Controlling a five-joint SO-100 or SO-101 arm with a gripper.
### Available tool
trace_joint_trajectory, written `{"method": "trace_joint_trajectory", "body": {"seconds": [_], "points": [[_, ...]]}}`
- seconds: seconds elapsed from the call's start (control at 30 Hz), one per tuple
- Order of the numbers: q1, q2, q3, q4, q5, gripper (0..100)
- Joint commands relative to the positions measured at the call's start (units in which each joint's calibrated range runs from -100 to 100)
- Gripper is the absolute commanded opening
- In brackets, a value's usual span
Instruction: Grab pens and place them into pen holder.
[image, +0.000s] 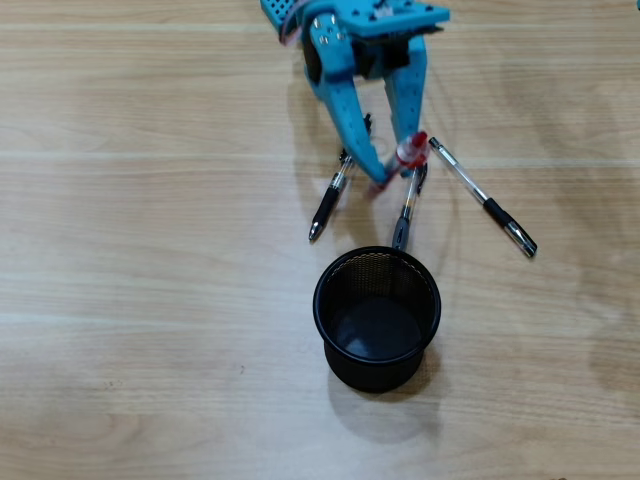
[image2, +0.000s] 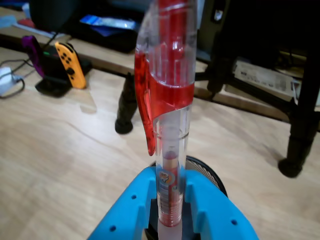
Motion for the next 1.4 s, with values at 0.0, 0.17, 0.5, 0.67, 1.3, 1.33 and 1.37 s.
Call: {"method": "trace_joint_trajectory", "body": {"seconds": [0.0,0.17,0.5,0.67,1.3,1.33,1.37], "points": [[0.2,-0.5,9.2,-26.5,-3.0,2],[0.4,9.4,6.4,-38.4,-3.0,2],[2.8,19.7,1.5,-38.4,-3.1,2],[5.1,22.8,1.5,-38.4,-3.6,2],[4.6,22.4,-1.2,-38.4,-7.3,11],[4.5,21.2,-1.1,-38.3,-7.2,11],[4.5,20.2,-0.7,-38.2,-6.6,11]]}}
